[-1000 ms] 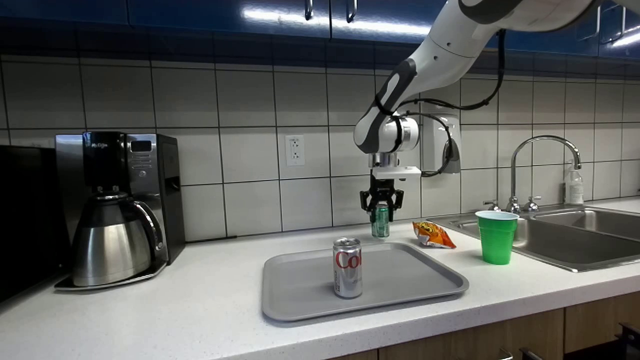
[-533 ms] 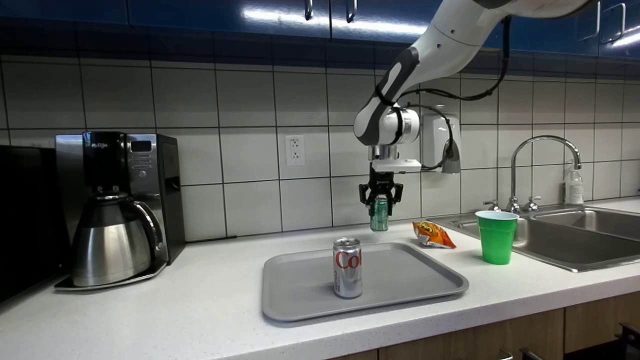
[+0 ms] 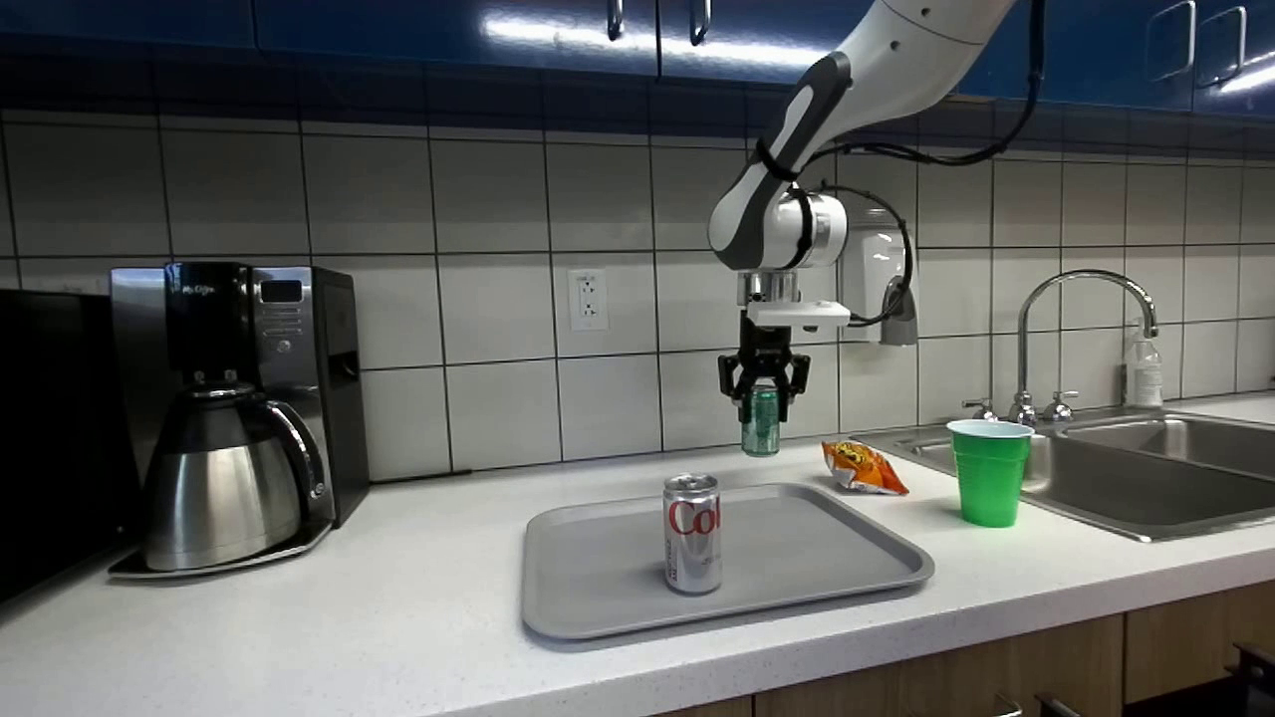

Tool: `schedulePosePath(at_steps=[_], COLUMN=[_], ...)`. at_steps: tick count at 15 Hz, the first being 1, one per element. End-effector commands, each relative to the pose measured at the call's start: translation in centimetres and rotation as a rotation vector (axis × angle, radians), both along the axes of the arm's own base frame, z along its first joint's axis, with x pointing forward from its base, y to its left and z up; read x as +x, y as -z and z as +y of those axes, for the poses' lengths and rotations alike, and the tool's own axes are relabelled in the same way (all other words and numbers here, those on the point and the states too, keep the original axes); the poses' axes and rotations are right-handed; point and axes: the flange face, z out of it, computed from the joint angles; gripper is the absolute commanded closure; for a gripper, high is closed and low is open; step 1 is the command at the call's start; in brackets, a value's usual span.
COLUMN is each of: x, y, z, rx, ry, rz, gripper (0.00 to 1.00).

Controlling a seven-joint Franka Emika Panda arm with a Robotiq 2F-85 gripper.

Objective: Put the green can on the tray

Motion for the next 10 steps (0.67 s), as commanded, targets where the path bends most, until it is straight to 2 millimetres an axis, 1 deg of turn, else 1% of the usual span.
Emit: schedulePosePath(at_steps=[1, 6, 10], x=[-3.3, -7.0, -10.0], y=[-2.2, -3.0, -3.2], z=[0.2, 0.3, 0.2], rx=[0.005, 0.004, -0.003], ry=[-0.035, -0.065, -0.096], rz=[-0.011, 0.002, 0.016], gripper=[0.61, 0.61, 0.61])
